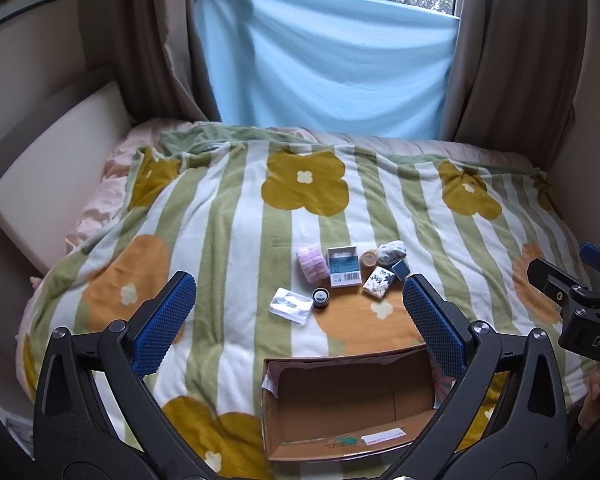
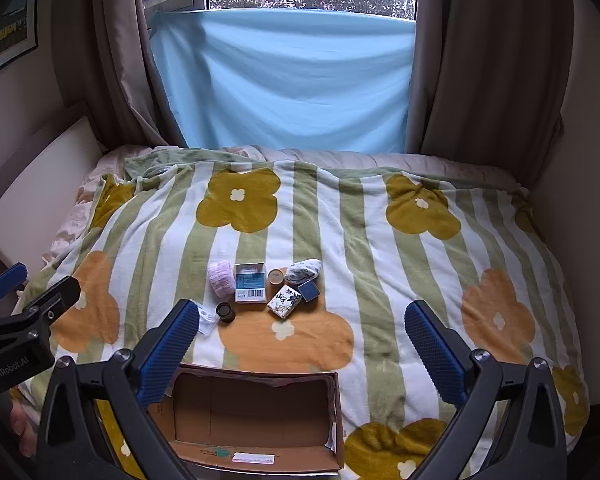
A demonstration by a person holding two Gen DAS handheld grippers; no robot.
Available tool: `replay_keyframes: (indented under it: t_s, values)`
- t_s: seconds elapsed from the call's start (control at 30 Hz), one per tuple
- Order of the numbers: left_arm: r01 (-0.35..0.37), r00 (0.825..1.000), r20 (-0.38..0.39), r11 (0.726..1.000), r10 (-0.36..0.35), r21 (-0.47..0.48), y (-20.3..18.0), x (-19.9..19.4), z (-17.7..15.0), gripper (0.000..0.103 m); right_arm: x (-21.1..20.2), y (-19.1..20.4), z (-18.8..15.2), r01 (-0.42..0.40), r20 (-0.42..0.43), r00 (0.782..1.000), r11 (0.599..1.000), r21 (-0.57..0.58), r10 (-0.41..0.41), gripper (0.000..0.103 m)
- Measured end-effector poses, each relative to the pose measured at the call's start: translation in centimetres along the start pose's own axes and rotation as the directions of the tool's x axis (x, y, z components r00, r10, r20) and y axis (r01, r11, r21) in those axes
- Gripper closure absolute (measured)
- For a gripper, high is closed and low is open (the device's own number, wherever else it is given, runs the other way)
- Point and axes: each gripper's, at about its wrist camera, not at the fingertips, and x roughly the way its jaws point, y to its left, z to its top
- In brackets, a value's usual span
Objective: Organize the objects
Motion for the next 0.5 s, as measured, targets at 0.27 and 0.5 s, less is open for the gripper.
replay_keyframes:
  t_s: [0.27, 0.5]
  values:
    - [0.0, 1.0, 0.002, 1.0, 0.0, -0.002, 0.4, -0.4, -0.1, 0.0, 0.1, 0.4, 0.1, 0.003, 0.019, 1.0, 1.0, -0.002, -0.003, 0.001]
    - [0.024, 1.0, 0.008, 1.0, -0.024, 0.001, 1.0, -1.0, -0.3, 0.0, -0.4, 0.4, -1.0, -0.001, 0.043, 0.999, 1.0, 0.004, 0.001, 0.001]
